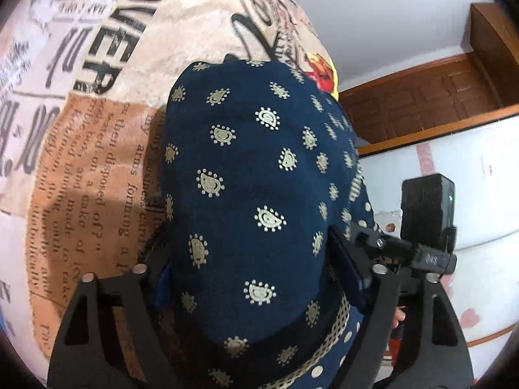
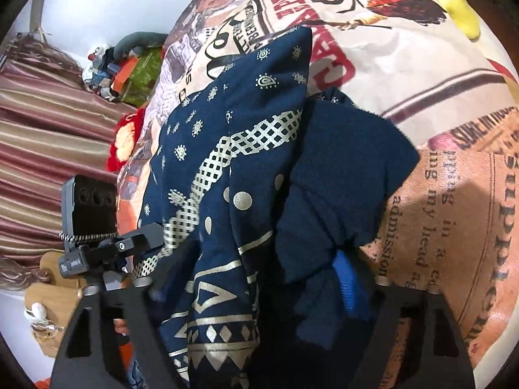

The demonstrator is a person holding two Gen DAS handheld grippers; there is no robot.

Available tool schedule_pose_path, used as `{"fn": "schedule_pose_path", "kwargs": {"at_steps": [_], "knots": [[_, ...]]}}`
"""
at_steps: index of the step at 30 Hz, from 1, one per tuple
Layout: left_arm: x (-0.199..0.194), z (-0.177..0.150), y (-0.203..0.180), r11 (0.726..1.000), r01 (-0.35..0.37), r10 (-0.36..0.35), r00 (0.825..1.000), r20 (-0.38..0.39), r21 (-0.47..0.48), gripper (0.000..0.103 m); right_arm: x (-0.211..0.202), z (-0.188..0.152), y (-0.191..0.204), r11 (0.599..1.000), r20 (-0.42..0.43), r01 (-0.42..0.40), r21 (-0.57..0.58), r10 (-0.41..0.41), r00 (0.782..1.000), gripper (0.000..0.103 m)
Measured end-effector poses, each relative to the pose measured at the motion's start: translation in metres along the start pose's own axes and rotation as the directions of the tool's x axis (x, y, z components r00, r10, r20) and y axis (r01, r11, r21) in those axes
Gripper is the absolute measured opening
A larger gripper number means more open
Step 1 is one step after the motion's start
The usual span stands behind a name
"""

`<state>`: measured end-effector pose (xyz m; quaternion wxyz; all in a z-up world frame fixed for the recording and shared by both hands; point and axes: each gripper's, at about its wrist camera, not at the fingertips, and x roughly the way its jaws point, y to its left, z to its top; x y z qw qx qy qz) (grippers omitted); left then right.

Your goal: Fold large clothes

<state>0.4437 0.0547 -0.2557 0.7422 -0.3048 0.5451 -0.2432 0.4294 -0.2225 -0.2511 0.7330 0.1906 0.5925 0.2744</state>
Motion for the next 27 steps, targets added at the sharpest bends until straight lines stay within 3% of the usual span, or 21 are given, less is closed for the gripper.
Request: {"fn": "schedule_pose_path", "kwargs": {"at_steps": [5, 9, 18, 27], "knots": [[-0.023, -0.006, -0.018, 0.997, -0.05, 0.048, 0.998, 0.039, 0.055, 0.071, 0.0, 0.001, -0.003, 0.997, 0.01, -0.049, 0.057, 0.048, 0.999, 0.052], [-0.048, -0.013, -0.033, 0.991, -0.077, 0.067, 0.994, 0.089, 0.111, 0.067, 0.002, 0.001, 0.017, 0.999, 0.002, -0.043, 0.015, 0.043, 0.999, 0.041], [-0.121, -0.02, -0.04, 0.98, -0.099, 0.062, 0.975, 0.212, 0.171, 0.065, -0.005, 0.0, 0.073, 0.995, 0.021, -0.074, -0.06, 0.076, 0.997, 0.035], [-0.188, -0.025, -0.012, 0.982, -0.126, 0.075, 0.946, 0.315, 0.143, 0.065, 0.01, 0.005, 0.149, 0.983, 0.02, -0.084, -0.163, 0.088, 0.996, 0.033]]}}
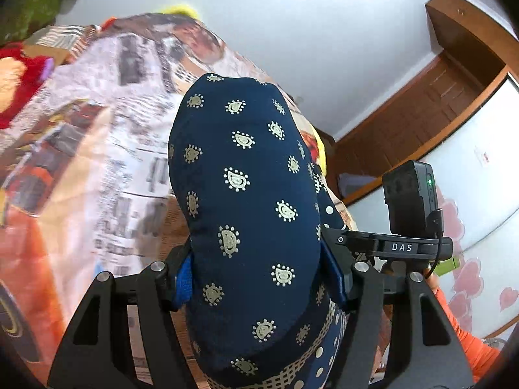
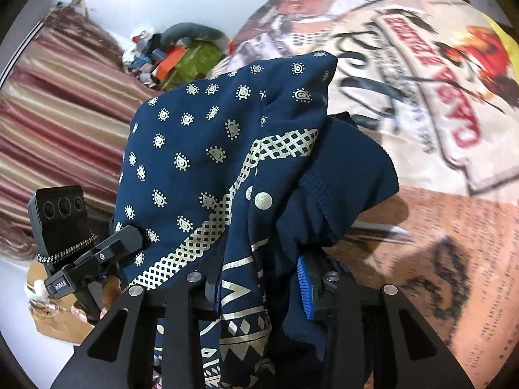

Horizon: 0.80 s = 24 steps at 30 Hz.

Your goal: Fold large clothes

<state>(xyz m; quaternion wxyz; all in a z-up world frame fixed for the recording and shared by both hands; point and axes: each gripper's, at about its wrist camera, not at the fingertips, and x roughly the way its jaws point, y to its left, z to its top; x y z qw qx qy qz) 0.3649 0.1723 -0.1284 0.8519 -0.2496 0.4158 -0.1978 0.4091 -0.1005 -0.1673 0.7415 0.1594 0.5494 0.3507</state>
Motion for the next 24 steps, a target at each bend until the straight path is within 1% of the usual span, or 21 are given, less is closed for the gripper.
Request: {"fn": "schedule_pose_path", "kwargs": {"at_steps": [4, 8, 9, 13, 16, 17, 19, 21, 24], "knots": [[-0.022, 0.001, 0.029, 0.999, -0.026, 0.027, 0.999, 0.029, -0.03, 0.065, 0.028, 0.011, 0.032, 0.999, -0.017, -0.006, -0.044, 0.005, 1.0, 0.032], [-0.032, -0.003, 0.072, 0.995, -0.054, 0.057, 0.998, 0.029, -0.088, 0.065, 0.063, 0.015, 0.055, 0.997, -0.055, -0.004, -0.072, 0.0, 0.999, 0.03], [-0.033, -0.004, 0.082, 0.993, -0.059, 0.062, 0.998, 0.025, -0.101, 0.065, 0.078, 0.016, 0.06, 0.997, -0.072, -0.004, -0.071, -0.001, 0.997, 0.03], [-0.022, -0.017, 0.133, 0.979, -0.097, 0.095, 0.995, -0.02, -0.181, 0.065, 0.126, 0.018, 0.071, 0.997, -0.129, 0.009, -0.076, -0.018, 0.991, 0.029], [-0.006, -0.032, 0.175, 0.955, -0.171, 0.154, 0.984, -0.087, -0.244, 0.064, 0.165, 0.017, 0.073, 0.995, -0.181, 0.036, -0.09, -0.052, 0.982, 0.028], [-0.002, -0.038, 0.186, 0.953, -0.174, 0.156, 0.984, -0.091, -0.247, 0.064, 0.18, 0.016, 0.074, 0.993, -0.198, 0.047, -0.104, -0.067, 0.978, 0.026], [-0.004, -0.044, 0.195, 0.958, -0.144, 0.13, 0.989, -0.072, -0.248, 0.064, 0.197, 0.015, 0.077, 0.99, -0.218, 0.059, -0.125, -0.085, 0.972, 0.026], [-0.009, -0.049, 0.197, 0.962, -0.134, 0.125, 0.991, -0.052, -0.238, 0.065, 0.206, 0.012, 0.081, 0.982, -0.21, 0.086, -0.166, -0.121, 0.97, 0.026], [-0.013, -0.052, 0.191, 0.962, -0.184, 0.177, 0.983, -0.05, -0.204, 0.067, 0.209, 0.009, 0.085, 0.963, -0.197, 0.138, -0.23, -0.185, 0.963, 0.026]]}}
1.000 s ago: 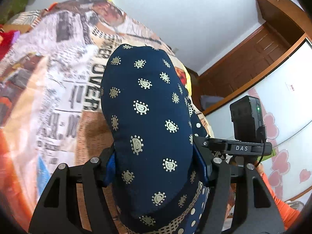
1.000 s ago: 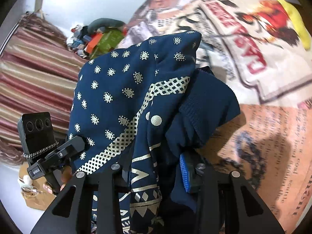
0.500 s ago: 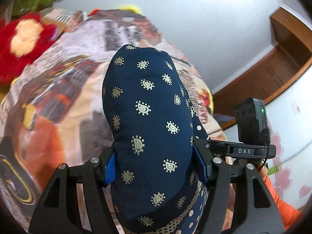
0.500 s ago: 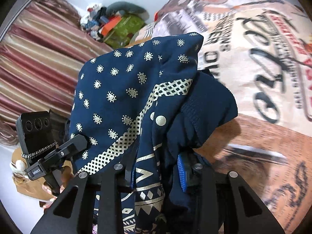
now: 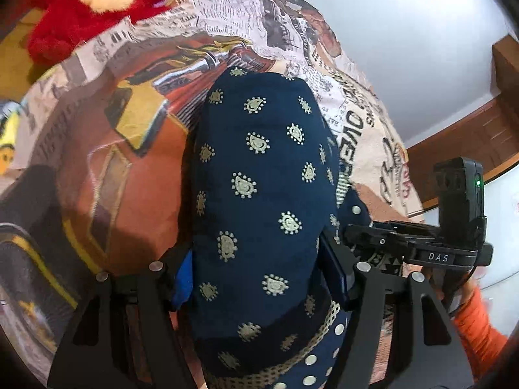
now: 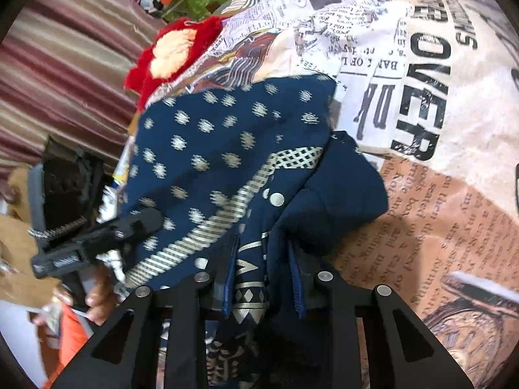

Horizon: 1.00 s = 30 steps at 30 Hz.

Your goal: Fold large clothes

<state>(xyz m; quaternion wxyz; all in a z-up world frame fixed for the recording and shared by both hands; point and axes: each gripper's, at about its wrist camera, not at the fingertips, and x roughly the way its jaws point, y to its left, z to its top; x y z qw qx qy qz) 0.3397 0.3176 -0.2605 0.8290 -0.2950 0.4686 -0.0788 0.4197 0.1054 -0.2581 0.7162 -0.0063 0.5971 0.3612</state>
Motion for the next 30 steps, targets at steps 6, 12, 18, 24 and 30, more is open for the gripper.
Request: {"fn": "schedule_pose_path", "kwargs": {"at_steps": [6, 12, 18, 24, 30], "knots": [[-0.012, -0.012, -0.026, 0.976, -0.181, 0.173, 0.982, 0.075, 0.122, 0.067, -0.002, -0.011, -0.017, 0.994, -0.071, 0.106, 0.002, -0.106, 0.992, 0.086], [-0.02, -0.043, -0.04, 0.944, -0.263, 0.253, 0.965, 0.074, 0.202, 0.069, -0.011, -0.039, -0.021, 0.982, -0.081, 0.173, -0.073, -0.178, 0.981, 0.09], [-0.031, -0.072, -0.044, 0.927, -0.319, 0.315, 0.948, 0.056, 0.198, 0.069, -0.033, -0.064, -0.017, 0.977, -0.08, 0.187, -0.102, -0.195, 0.977, 0.09], [-0.072, -0.088, -0.078, 0.893, -0.396, 0.36, 0.914, 0.187, 0.216, 0.069, -0.082, -0.085, 0.016, 0.963, 0.068, 0.21, -0.17, -0.201, 0.977, 0.09], [-0.152, -0.091, -0.138, 0.897, -0.394, 0.284, 0.862, 0.42, 0.2, 0.069, -0.168, -0.097, 0.067, 0.966, 0.326, 0.167, -0.199, -0.096, 0.94, 0.09]]}}
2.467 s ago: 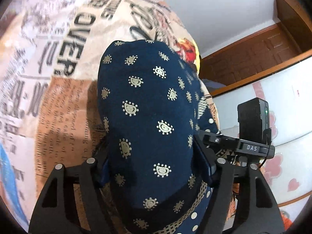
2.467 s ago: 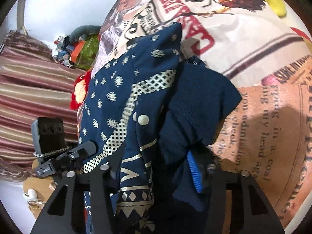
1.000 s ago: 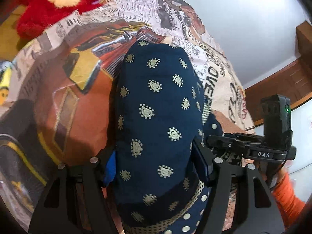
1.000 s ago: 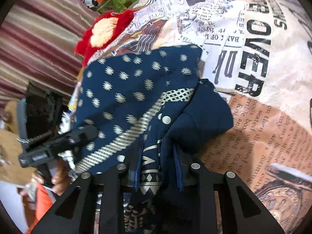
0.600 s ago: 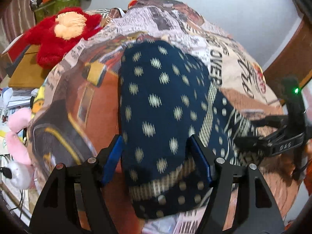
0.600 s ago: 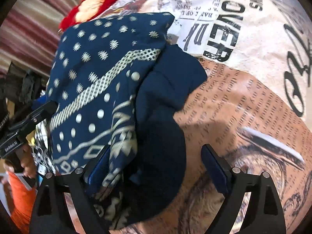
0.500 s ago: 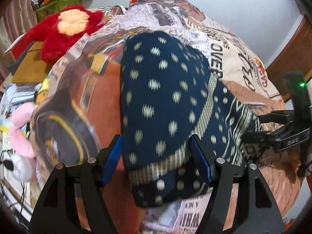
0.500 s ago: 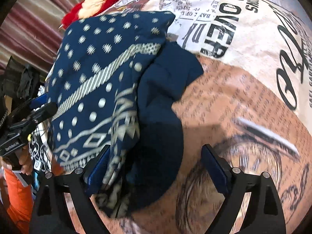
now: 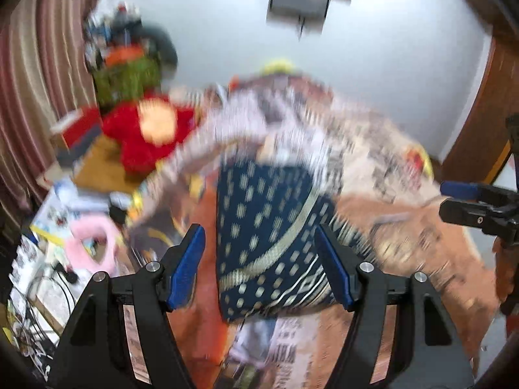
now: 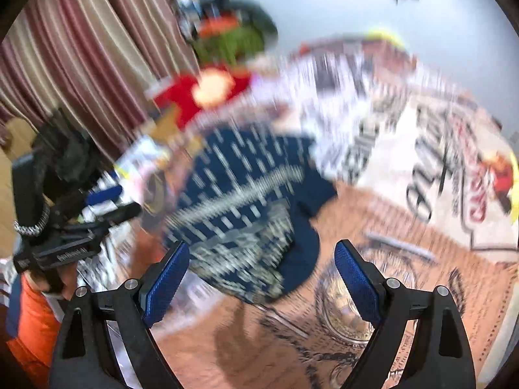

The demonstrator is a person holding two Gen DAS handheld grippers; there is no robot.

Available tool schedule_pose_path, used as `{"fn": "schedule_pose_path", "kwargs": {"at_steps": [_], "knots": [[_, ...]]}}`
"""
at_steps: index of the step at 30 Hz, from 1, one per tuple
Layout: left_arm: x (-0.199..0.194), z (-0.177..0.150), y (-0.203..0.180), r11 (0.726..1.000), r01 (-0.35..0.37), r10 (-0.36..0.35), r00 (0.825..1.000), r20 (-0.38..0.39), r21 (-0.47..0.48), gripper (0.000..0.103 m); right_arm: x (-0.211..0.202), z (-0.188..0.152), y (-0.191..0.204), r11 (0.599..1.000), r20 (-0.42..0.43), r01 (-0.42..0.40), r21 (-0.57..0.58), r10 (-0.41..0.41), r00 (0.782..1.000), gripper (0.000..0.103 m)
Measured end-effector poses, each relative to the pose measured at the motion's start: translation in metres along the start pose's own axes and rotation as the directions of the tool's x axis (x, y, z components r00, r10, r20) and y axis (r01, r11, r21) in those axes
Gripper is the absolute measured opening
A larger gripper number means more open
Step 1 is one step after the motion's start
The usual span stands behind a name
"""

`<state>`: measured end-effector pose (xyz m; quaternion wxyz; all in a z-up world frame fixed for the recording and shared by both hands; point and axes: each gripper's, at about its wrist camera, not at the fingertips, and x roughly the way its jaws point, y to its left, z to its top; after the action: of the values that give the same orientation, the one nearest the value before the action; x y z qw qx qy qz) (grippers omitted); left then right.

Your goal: Fold large clothes

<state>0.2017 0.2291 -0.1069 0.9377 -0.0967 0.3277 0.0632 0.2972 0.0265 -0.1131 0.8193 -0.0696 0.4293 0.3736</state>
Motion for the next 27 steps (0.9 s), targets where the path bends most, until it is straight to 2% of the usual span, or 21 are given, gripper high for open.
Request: {"fn": "schedule_pose_path", "kwargs": {"at_steps": [3, 6, 8, 11, 14, 16, 17, 20, 22, 24, 27], "knots": [[-0.05, 0.016, -0.02, 0.999, 0.025, -0.028, 0.99, 0.135, 0.025, 0.069, -0.052, 0.008, 0.024, 1.0, 0.164, -0.017, -0.025, 0.021, 0.986, 0.09], [-0.097, 0.021, -0.039, 0.998, 0.036, -0.047, 0.962, 0.267, 0.044, 0.069, -0.1, 0.008, 0.047, 0.998, 0.313, -0.021, -0.065, 0.041, 0.949, 0.09], [-0.123, 0.021, -0.049, 0.998, 0.039, -0.055, 0.939, 0.34, 0.054, 0.069, -0.127, 0.002, 0.06, 0.996, 0.391, -0.018, -0.084, 0.05, 0.919, 0.09], [-0.153, 0.014, -0.063, 0.998, 0.027, -0.051, 0.906, 0.42, 0.063, 0.069, -0.168, -0.012, 0.08, 0.995, 0.508, 0.004, -0.099, 0.047, 0.86, 0.09], [-0.173, 0.001, -0.074, 0.998, -0.013, -0.018, 0.874, 0.486, 0.06, 0.069, -0.192, -0.029, 0.094, 0.995, 0.592, 0.03, -0.096, 0.033, 0.805, 0.09], [-0.183, -0.007, -0.08, 0.998, -0.05, 0.017, 0.852, 0.523, 0.049, 0.069, -0.203, -0.04, 0.102, 0.995, 0.629, 0.046, -0.091, 0.022, 0.777, 0.09], [-0.185, -0.01, -0.081, 0.997, -0.059, 0.027, 0.847, 0.531, 0.044, 0.069, -0.208, -0.047, 0.106, 0.995, 0.649, 0.057, -0.086, 0.012, 0.761, 0.09], [-0.191, -0.019, -0.082, 0.997, -0.075, 0.053, 0.84, 0.54, 0.019, 0.069, -0.216, -0.063, 0.115, 0.995, 0.676, 0.081, -0.066, -0.015, 0.737, 0.091], [-0.193, -0.025, -0.081, 0.996, -0.092, 0.075, 0.84, 0.538, 0.005, 0.072, -0.217, -0.071, 0.118, 0.994, 0.679, 0.095, -0.048, -0.038, 0.733, 0.095], [-0.192, -0.03, -0.082, 0.994, -0.112, 0.095, 0.84, 0.534, 0.0, 0.079, -0.217, -0.079, 0.12, 0.993, 0.682, 0.115, -0.026, -0.067, 0.729, 0.1], [-0.19, -0.035, -0.083, 0.993, -0.119, 0.101, 0.846, 0.524, 0.001, 0.08, -0.217, -0.088, 0.123, 0.99, 0.681, 0.139, -0.016, -0.091, 0.726, 0.103]]}}
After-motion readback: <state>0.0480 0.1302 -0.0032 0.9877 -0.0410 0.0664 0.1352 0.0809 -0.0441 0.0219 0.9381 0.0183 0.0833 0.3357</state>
